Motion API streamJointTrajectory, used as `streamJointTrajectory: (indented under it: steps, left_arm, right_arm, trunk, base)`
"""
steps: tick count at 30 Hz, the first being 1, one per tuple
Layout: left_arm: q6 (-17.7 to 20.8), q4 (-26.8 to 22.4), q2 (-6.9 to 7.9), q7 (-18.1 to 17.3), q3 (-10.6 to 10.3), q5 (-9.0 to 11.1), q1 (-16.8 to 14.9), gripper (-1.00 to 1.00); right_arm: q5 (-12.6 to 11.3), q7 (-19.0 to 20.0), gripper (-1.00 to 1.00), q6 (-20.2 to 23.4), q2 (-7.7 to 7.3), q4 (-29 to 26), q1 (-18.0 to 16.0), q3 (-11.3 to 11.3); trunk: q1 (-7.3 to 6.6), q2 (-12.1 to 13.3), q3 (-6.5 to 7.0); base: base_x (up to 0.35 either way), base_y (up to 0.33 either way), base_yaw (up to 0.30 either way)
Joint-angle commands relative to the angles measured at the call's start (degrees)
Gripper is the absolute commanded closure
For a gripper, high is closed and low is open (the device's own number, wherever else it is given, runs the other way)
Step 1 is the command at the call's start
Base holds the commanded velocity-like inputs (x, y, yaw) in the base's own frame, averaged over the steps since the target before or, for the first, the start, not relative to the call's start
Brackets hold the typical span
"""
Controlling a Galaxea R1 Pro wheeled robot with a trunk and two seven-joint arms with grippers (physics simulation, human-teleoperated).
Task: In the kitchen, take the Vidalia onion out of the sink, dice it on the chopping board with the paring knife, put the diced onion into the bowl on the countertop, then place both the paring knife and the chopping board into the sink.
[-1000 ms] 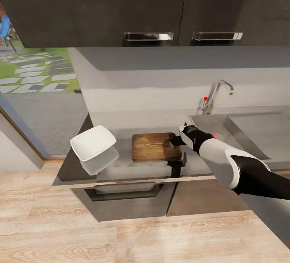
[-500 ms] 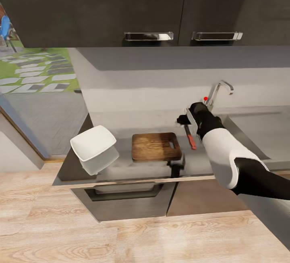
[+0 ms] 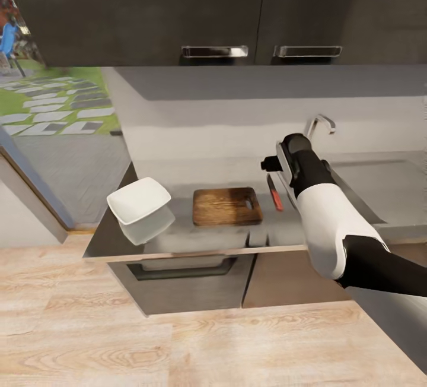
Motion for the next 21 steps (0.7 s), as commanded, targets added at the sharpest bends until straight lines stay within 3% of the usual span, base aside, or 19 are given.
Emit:
streamJointTrajectory:
  steps: [1, 21]
  left_arm:
    - [-0.1, 0.1, -0.02, 0.0, -0.5, 0.5, -0.1, -1.0]
    - [-0.1, 0.2, -0.02, 0.0, -0.5, 0.5, -0.1, -1.0]
  right_arm:
    - [-0.1, -0.2, -1.0, 0.1, 0.08, 0.0, -0.1, -0.3]
    - [0.0, -0.2, -1.0, -1.9, 0.07, 5.1, 0.0, -0.3]
  trunk:
    - [0.0, -0.1, -0.11]
    - [0.0, -0.1, -0.11]
  base:
    - [-0.321, -0.017, 0.0]
    - [-0.334, -0.002, 0.0]
